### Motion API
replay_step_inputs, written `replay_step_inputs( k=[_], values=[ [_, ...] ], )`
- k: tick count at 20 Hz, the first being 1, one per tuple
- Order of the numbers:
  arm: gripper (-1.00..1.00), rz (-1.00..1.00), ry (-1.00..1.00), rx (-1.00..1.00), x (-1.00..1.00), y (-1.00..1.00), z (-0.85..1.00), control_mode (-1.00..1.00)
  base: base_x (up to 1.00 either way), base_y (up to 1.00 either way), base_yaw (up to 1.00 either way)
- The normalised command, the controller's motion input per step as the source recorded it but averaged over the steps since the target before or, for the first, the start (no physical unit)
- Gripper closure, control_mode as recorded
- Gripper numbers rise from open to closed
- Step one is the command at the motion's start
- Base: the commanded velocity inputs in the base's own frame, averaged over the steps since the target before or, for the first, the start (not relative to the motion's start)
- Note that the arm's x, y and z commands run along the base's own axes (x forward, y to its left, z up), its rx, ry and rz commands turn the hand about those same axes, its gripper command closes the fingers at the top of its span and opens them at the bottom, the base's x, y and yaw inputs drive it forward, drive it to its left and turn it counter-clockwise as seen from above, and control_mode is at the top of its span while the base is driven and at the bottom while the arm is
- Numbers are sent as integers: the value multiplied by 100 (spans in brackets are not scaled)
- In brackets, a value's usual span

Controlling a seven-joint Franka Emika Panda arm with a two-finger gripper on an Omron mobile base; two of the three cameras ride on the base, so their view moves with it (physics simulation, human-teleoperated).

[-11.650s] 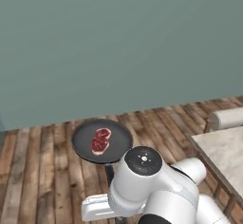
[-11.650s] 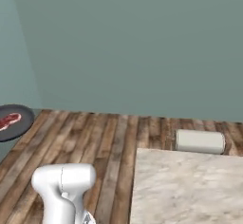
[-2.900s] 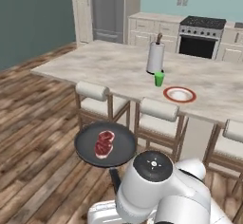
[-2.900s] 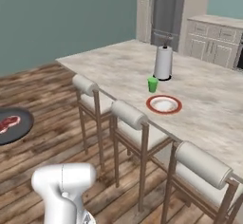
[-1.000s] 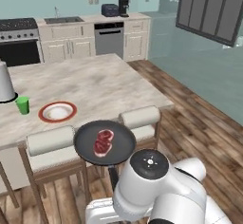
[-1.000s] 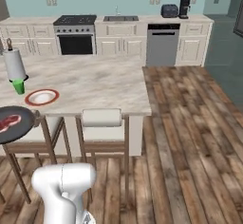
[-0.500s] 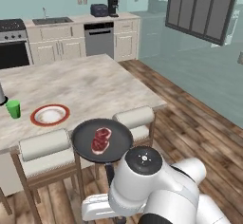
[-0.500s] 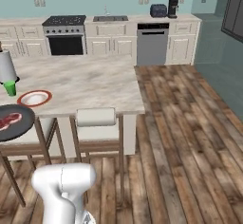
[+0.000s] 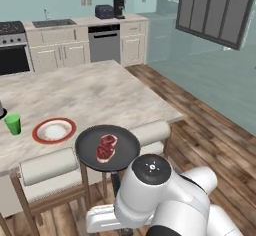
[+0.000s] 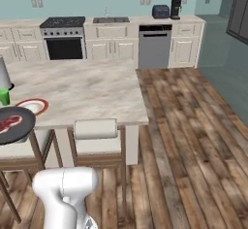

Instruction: Pick up the pan with the steak in it and place it on the dining table. Then place the steak on the plate.

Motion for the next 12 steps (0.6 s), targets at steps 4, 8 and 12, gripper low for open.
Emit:
replay_step_inputs(
  k=[4,8,12],
  values=[
    [100,0,0,0,0,0,0,100,54,0,-2],
    [100,0,0,0,0,0,0,100,48,0,-2],
    [100,0,0,0,0,0,0,100,11,0,0]
  ],
)
